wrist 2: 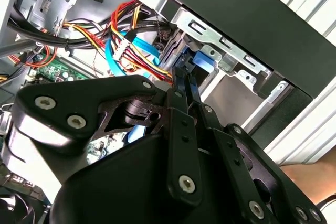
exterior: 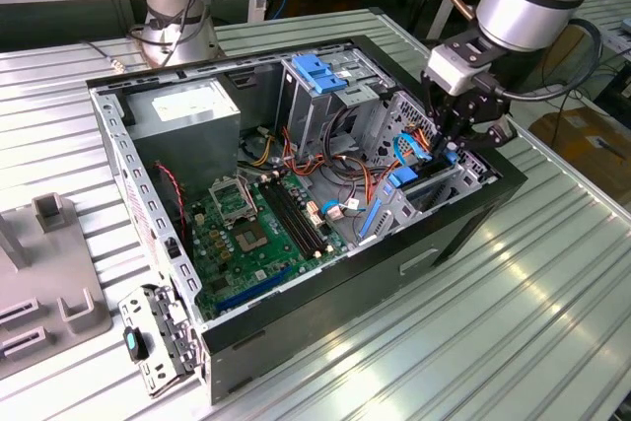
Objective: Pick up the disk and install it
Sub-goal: 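Insert the second disk wire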
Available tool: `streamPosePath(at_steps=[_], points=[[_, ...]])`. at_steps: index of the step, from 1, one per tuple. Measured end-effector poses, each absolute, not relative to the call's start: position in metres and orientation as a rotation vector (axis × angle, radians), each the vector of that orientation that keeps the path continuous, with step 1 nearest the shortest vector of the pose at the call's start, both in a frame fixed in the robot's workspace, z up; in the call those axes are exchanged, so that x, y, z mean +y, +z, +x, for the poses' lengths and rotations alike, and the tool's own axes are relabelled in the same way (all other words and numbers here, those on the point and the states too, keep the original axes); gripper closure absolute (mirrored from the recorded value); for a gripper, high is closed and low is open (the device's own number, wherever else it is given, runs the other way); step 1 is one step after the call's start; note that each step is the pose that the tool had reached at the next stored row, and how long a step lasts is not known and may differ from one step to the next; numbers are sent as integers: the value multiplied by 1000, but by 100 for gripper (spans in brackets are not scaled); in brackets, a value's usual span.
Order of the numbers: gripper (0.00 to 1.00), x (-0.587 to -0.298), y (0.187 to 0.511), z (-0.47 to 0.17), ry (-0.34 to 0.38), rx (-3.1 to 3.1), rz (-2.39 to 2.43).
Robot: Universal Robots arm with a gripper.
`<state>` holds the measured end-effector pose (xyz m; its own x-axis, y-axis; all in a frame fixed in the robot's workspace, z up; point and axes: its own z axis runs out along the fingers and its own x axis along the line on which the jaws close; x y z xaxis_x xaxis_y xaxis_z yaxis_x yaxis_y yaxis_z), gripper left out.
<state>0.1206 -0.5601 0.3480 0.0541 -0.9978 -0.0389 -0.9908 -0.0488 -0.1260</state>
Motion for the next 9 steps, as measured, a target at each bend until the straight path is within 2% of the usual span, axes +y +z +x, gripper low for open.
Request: streamPosePath(at_steps=[9], points=[[84,-560,343,119,-89,2081,-2191]])
